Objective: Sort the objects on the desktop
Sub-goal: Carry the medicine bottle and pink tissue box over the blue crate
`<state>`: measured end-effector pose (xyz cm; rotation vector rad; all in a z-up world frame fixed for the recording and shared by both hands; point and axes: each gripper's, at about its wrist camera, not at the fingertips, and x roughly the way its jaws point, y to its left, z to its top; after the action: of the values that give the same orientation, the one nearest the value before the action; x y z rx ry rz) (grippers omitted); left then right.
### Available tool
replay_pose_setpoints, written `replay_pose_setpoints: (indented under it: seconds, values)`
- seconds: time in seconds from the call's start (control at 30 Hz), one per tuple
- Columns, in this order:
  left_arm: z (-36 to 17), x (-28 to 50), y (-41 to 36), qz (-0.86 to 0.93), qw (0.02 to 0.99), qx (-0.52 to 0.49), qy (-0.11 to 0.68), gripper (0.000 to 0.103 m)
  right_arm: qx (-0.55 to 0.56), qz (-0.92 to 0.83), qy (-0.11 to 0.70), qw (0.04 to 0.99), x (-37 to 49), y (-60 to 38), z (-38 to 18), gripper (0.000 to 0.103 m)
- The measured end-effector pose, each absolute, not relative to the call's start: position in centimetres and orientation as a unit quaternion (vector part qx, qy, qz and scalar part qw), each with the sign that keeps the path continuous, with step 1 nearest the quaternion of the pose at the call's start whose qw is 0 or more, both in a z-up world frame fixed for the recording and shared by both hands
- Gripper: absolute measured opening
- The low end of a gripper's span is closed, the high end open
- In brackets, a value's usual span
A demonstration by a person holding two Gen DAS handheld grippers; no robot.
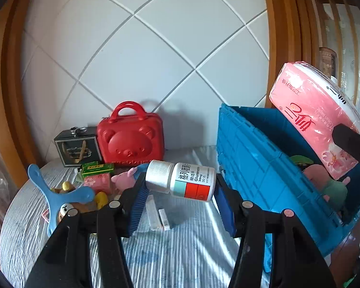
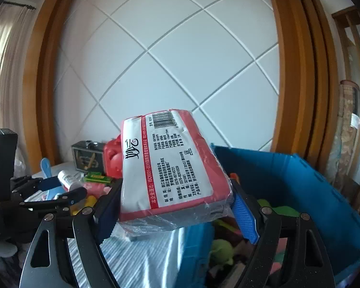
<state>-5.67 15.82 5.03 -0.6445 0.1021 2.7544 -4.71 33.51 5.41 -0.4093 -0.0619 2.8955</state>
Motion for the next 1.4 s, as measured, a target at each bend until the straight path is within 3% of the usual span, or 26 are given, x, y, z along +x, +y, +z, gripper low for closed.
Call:
replay_pose_setpoints:
  seconds: [0.47, 0.73, 0.93, 1.1, 1.4]
  values:
    - [11.5, -7.8, 32.9, 0.930, 0.264, -0.249, 0.059, 0.053, -0.151, 0.962, -0.028, 0.224, -3.3, 48.5, 8.5, 0.083]
    - [13.4, -12.2, 41.1, 0.913, 0.289, -0.280, 0.072, 0.053, -0.196, 0.946, -0.041, 0.256, -6.7, 54.7, 8.8, 0.083]
    - [10.9, -16.5, 46.8, 0.889, 0.300, -0.332, 0.098, 0.053, -0.240, 0.928, -0.037, 0.282, -11.6, 59.7, 7.3, 0.083]
    - [6.4, -19.0, 51.5, 0.871, 0.291, -0.366, 0.153, 0.053, -0.301, 0.909, -0.017, 0.287, -15.3, 63.4, 3.6, 0.083]
    - [0.6, -22.4, 55.3, 0.840, 0.284, -0.427, 0.177, 0.053, -0.423, 0.863, 0.012, 0.277, -19.9, 67.1, -3.2, 0.083]
